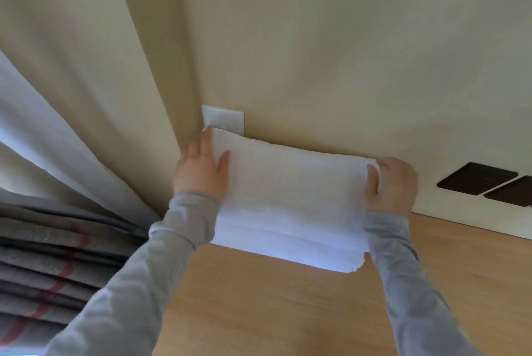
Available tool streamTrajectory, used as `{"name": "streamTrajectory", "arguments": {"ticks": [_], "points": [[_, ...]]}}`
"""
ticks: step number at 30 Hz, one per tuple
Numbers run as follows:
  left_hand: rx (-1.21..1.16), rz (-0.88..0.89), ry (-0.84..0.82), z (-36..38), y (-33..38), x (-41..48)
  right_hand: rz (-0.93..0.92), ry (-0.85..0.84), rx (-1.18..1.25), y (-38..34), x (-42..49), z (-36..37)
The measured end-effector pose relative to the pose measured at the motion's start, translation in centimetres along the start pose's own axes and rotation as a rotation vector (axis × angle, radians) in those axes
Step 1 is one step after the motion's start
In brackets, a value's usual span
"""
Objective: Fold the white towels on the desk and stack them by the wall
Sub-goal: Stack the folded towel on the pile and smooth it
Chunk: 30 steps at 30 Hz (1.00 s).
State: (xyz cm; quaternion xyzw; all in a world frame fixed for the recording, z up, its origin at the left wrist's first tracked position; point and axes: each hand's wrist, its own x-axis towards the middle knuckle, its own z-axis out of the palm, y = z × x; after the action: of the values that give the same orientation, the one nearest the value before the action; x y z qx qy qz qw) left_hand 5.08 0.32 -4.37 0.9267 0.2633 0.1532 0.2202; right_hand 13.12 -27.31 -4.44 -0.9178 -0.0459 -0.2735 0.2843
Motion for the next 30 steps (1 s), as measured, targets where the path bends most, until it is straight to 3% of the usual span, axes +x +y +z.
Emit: {"name": "streamTrajectory", "arguments": {"ticks": [2,3,5,7,13,21,26,30], "points": [[0.070,0.282,0.021,0.8,3.5,-1.4,-0.293,-0.009,0.031,-3.7,-1.4,1.0],[0.135,0.363,-0.056,1.8,5.1,-2.2,-0.365,-0.120,0.004,-5.4,-2.3,2.2],[0.280,0.382,-0.263,4.1,6.8,-3.3,-0.301,-0.480,-0.103,-7.6,-3.8,4.3],[0.379,0.384,-0.354,5.1,5.5,-2.8,-0.270,-0.648,-0.247,-6.1,-4.1,5.5],[0.388,0.324,-0.314,3.6,-2.2,0.3,-0.194,-0.640,-0.354,2.9,-2.9,2.7],[0.316,0.351,-0.387,3.5,-2.4,1.2,-0.177,-0.674,-0.329,3.2,-3.2,3.1],[0.325,0.329,-0.277,3.4,-4.0,0.5,-0.172,-0.661,-0.310,3.1,-3.5,3.2],[0.308,0.314,-0.352,3.1,-3.6,1.5,-0.132,-0.746,-0.326,2.4,-2.3,3.0]]}}
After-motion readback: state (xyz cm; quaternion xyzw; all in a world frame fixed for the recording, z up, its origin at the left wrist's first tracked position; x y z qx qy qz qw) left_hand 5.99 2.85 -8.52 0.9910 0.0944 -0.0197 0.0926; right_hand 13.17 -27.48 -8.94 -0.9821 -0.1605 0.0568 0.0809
